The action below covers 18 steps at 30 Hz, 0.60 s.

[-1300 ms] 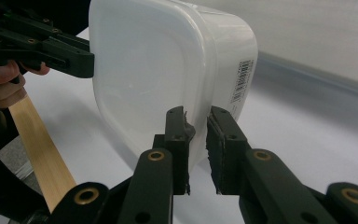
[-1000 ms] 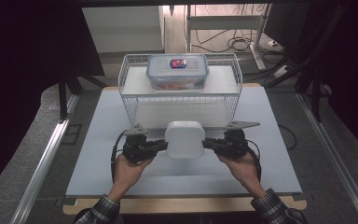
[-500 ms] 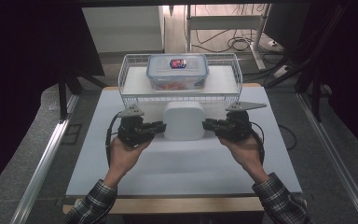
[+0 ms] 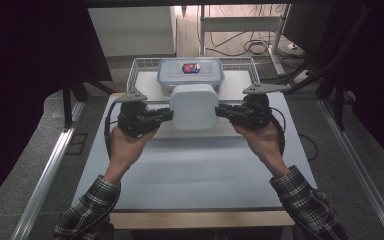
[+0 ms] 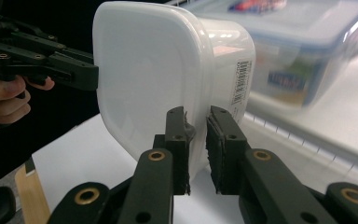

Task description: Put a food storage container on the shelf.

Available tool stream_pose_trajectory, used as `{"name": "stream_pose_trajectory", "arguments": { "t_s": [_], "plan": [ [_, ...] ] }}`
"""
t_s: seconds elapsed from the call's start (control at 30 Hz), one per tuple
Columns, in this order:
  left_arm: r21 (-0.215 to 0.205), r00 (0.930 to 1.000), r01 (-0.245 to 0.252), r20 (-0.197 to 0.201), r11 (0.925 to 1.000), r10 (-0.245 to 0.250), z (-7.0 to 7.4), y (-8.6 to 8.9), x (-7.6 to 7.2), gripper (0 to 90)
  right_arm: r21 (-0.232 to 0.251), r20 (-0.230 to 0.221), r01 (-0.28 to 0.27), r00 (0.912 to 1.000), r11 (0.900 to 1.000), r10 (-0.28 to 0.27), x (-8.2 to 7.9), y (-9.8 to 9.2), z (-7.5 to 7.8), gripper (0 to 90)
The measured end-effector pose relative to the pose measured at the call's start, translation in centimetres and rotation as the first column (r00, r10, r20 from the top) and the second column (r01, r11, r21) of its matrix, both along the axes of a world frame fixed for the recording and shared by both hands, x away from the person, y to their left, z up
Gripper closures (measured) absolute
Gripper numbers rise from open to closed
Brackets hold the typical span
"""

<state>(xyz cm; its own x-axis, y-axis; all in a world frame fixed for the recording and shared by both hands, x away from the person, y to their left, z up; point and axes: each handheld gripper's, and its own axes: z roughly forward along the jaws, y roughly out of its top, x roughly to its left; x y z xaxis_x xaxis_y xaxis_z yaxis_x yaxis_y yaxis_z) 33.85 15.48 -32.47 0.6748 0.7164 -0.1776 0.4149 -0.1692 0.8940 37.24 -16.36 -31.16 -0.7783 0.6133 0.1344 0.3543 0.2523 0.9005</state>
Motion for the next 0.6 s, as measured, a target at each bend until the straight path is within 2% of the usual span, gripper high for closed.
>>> {"name": "stream_pose_trajectory", "arguments": {
  "t_s": [0.27, 0.3, 0.37, 0.53, 0.6],
  "plan": [
    [-0.019, 0.9993, -0.01, 0.035, 0.9998, 0.011, 3.7, 0.7, 1.2, 79.4, 0.027, 0.043, 0.0, 0.9991, 1.0, -0.001, 1.2, 0.7, 4.0, 78.6],
    [-0.019, 0.9993, -0.01, 0.035, 0.9998, 0.011, 3.7, 0.7, 1.2, 79.4, 0.027, 0.043, 0.0, 0.9991, 1.0, -0.001, 1.2, 0.7, 4.0, 78.6],
    [-0.019, 0.9989, -0.018, 0.043, 0.9997, 0.019, 5.0, 1.0, 1.8, 79.2, 0.035, 0.044, 0.0, 0.9991, 0.999, -0.001, 1.9, 1.0, 5.4, 78.6],
    [-0.018, 0.9984, -0.028, 0.048, 0.9995, 0.029, 6.2, 1.2, 2.8, 79.1, 0.032, 0.055, 0.012, 0.9984, 0.999, -0.014, 3.0, 1.6, 7.1, 78.4],
    [-0.019, 0.9983, -0.035, 0.045, 0.9992, 0.036, 6.9, 1.2, 3.6, 79.0, 0.032, 0.053, 0.019, 0.9984, 0.999, -0.021, 3.5, 1.7, 7.5, 78.3]
  ]
}}
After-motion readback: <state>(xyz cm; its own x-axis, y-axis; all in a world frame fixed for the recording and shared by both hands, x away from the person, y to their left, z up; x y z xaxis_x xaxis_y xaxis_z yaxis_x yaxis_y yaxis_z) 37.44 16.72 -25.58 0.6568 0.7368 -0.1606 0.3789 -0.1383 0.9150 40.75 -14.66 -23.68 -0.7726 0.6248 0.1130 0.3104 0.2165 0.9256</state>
